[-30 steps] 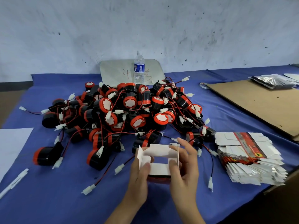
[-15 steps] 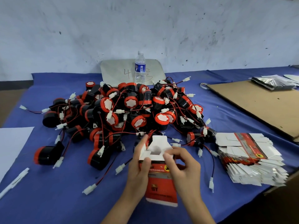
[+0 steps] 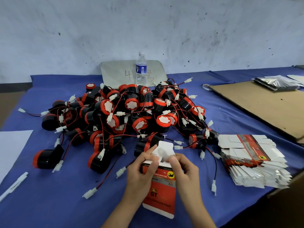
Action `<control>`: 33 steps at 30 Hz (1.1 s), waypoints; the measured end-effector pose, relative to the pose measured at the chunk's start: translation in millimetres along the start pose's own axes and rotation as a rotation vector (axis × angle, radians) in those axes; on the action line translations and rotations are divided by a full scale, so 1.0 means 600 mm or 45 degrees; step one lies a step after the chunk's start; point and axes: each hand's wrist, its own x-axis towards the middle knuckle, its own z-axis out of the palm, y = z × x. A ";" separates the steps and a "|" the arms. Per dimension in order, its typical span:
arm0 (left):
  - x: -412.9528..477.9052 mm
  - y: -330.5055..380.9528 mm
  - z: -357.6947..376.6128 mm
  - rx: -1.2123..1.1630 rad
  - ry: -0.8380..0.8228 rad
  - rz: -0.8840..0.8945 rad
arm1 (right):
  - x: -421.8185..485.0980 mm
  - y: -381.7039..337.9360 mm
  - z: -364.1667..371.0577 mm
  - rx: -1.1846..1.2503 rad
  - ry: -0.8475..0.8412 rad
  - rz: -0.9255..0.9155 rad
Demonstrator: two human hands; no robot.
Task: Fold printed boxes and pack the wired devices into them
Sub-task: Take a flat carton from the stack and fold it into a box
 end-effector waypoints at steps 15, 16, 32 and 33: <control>-0.002 -0.003 -0.001 0.037 -0.026 0.060 | 0.020 -0.014 -0.058 0.101 -0.490 0.041; -0.003 -0.003 -0.002 0.032 -0.033 0.078 | 0.022 -0.017 -0.059 0.116 -0.520 0.101; 0.002 -0.011 -0.009 0.192 0.017 0.190 | 0.066 -0.056 -0.055 -0.067 -0.713 0.720; 0.003 -0.012 -0.009 0.200 0.011 0.194 | 0.067 -0.057 -0.059 0.047 -0.711 0.742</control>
